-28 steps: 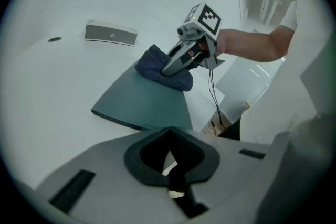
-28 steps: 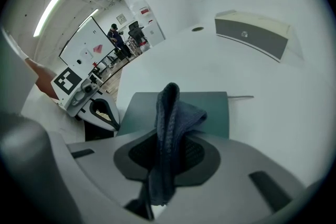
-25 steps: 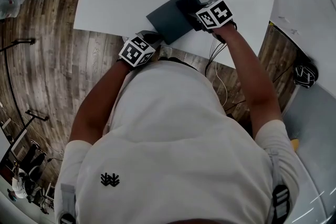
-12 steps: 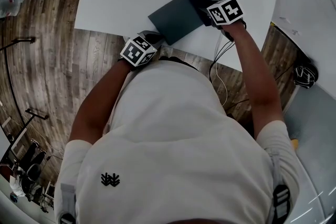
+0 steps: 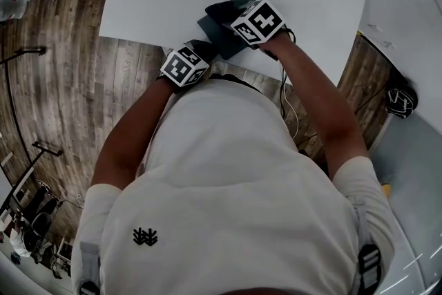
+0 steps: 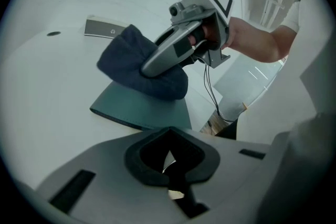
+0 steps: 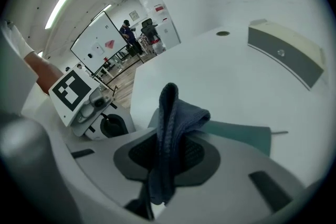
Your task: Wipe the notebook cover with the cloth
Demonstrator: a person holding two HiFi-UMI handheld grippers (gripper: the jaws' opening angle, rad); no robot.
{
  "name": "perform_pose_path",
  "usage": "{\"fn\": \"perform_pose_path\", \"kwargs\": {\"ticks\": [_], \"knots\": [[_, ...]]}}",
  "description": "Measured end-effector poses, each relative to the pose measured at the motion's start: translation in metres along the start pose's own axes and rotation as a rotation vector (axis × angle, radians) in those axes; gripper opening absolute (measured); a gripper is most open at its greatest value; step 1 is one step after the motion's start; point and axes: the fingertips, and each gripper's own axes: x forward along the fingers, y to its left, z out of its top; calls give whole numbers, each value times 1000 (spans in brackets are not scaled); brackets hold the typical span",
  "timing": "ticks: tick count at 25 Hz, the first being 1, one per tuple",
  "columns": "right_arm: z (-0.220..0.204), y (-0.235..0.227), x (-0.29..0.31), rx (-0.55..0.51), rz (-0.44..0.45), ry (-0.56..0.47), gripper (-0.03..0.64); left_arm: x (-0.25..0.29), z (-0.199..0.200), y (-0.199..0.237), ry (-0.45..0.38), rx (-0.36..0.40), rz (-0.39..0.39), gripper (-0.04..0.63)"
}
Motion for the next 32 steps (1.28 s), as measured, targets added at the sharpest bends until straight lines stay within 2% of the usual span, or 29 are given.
{"fn": "perform_pose_path", "kwargs": {"ticks": [5,8,22,32], "knots": [[16,26,30,-18,67,29,63,-1,1,1,3,-9,-10,6],[18,22,33,-11,65,37,63,-2,0,0,6,-13,-14,6],[-8,-69,-11,78,-52,35,64,0,0,0,9,-14,-11,6],[-16,-113,-32,107,-110,44,64,-1,-2,2,8,-12,-12,6]]}}
